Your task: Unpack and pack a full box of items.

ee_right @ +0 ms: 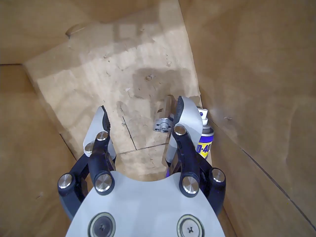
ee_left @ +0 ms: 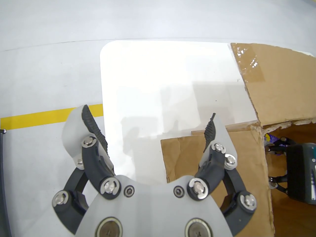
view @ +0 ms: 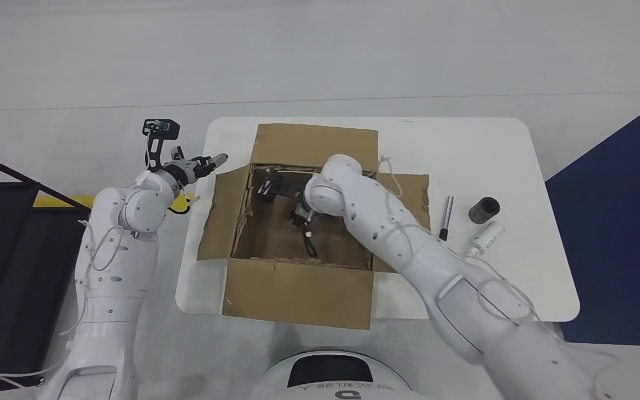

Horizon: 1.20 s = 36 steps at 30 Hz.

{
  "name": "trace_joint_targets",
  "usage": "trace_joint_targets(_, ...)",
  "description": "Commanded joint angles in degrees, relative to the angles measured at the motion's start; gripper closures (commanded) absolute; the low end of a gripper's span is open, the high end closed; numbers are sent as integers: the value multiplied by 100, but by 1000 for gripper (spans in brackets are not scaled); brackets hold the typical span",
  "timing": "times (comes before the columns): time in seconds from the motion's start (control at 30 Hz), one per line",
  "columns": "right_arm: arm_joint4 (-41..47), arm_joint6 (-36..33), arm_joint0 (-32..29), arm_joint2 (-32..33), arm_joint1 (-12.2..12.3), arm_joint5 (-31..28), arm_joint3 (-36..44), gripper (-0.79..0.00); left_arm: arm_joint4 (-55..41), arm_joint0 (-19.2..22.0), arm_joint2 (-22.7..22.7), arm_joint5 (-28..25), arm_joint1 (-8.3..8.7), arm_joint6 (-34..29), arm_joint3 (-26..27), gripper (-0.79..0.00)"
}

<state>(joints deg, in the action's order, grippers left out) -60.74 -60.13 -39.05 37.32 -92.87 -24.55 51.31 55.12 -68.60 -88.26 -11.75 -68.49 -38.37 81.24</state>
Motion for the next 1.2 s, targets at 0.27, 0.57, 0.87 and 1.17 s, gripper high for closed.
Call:
trace_joint_targets(0.27,-12,40,139,-220,-158,141,-481,-391,0,0,0,0,0,0,0,-785)
trace_joint_targets(0.57,-44,170,269,-383,-316,303,-770,0,0,0,0,0,0,0,0,-785)
trace_joint_targets(0.87,-335,305,-15,-222,-170,463,148,0,0,0,0,0,0,0,0,-785)
trace_joint_targets(1.17,-1701,246,-1971,946,612,812,3885,0,0,0,0,0,0,0,0,-785)
